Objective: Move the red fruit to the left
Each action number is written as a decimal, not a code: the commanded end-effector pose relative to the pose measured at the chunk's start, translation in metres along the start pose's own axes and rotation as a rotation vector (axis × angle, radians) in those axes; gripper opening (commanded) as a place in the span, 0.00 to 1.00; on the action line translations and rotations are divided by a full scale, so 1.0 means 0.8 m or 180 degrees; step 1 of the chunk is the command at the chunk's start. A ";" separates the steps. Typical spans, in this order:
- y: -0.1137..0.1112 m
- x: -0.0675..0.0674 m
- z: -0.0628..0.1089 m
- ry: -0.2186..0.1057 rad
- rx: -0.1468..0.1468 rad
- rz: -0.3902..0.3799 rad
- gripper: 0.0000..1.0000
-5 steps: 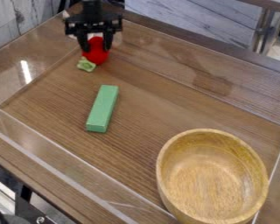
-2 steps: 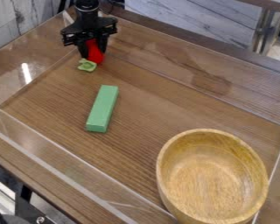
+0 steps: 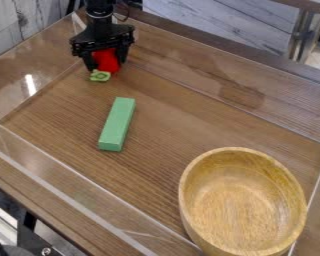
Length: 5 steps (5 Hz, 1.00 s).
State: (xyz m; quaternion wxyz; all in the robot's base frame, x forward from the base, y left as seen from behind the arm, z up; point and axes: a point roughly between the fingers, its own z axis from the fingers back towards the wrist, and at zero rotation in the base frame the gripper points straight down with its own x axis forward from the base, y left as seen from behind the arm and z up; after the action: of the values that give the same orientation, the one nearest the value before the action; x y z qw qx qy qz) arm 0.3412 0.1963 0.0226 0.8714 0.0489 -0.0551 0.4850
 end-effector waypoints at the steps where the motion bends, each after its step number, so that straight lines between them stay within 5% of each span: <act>1: 0.002 0.008 0.023 -0.0029 -0.0007 0.0089 1.00; 4: 0.017 0.014 0.033 0.0096 0.0067 0.0432 1.00; 5: 0.022 0.014 0.052 0.0123 0.0095 0.0582 1.00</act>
State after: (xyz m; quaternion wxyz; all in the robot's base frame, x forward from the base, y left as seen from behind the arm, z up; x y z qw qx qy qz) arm 0.3228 0.2003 0.0330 0.8293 0.0506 0.0102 0.5564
